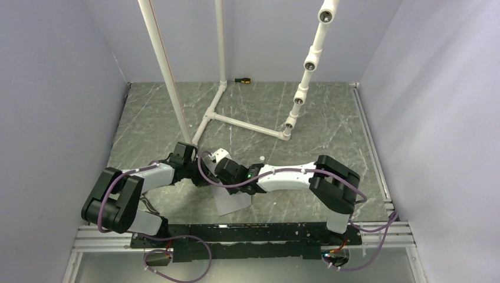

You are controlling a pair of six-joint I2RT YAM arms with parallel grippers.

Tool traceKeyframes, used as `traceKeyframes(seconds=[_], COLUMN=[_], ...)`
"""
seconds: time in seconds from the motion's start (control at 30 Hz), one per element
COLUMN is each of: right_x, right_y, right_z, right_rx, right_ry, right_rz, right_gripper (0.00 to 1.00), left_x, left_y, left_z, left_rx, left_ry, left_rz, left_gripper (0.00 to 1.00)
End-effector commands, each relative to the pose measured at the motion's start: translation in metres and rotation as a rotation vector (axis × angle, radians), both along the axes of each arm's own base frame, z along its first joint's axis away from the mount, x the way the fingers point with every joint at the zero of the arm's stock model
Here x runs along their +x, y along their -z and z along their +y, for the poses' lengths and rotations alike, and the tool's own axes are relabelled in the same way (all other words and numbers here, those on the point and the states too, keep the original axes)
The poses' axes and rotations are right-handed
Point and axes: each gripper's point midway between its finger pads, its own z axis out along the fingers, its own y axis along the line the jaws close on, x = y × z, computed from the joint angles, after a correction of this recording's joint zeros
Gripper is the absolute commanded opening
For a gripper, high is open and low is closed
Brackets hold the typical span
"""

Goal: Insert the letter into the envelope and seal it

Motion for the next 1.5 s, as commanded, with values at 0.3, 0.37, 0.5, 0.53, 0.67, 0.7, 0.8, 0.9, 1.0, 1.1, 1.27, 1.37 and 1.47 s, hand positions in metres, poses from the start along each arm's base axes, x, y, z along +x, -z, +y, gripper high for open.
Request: traceKeyframes(seconds=[0.3,0.37,0.5,0.53,0.67,0.7,0.8,0.9,1.0,1.1,1.27,1.37,1.47], right_x=[0.036,0.028,-0.003,-0.012,-0.034,-0.036,-0.036,-0.029,-0.015,0.001,0.017,0.017,0.007], right_y=[0.019,0.016,0.016,0.016,0.015,0.014,0.009,0.008,0.008,0.011,0.016,0.014,0.008], right_z=[-0.016,-0.017,-0.021,-0.021,-0.025,-0.026,-0.024,-0.019,-0.012,-0.01,-0.014,-0.013,-0.007], right_rx=[-0.15,-0.135,-0.121,-0.116,-0.104,-0.102,-0.09,-0.098,-0.103,-0.122,-0.148,-0.144,-0.111], right_ry=[0.058,0.046,-0.029,-0.048,-0.086,-0.087,-0.091,-0.088,-0.065,-0.023,0.029,0.026,-0.024], right_rz=[-0.006,0.005,0.049,0.063,0.101,0.105,0.098,0.078,0.06,0.043,0.038,0.045,0.047], right_gripper=[0.0,0.0,0.0,0.0,0.0,0.0,0.0,0.0,0.0,0.0,0.0,0.0,0.0], left_x=[-0.022,-0.021,-0.022,-0.022,-0.023,-0.023,-0.023,-0.024,-0.026,-0.026,-0.026,-0.026,-0.026], left_y=[0.036,0.035,0.037,0.037,0.038,0.038,0.038,0.038,0.039,0.039,0.039,0.039,0.039], left_z=[0.035,0.035,0.035,0.035,0.035,0.036,0.036,0.035,0.036,0.036,0.036,0.037,0.037], left_rx=[0.184,0.184,0.183,0.182,0.182,0.182,0.179,0.175,0.175,0.174,0.173,0.174,0.176], left_ry=[-0.049,-0.048,-0.047,-0.047,-0.05,-0.051,-0.054,-0.055,-0.06,-0.061,-0.057,-0.058,-0.058], left_rz=[0.095,0.092,0.095,0.098,0.104,0.105,0.104,0.106,0.109,0.109,0.107,0.107,0.108], left_gripper=[0.02,0.02,0.02,0.03,0.02,0.02,0.02,0.02,0.02,0.02,0.02,0.02,0.02])
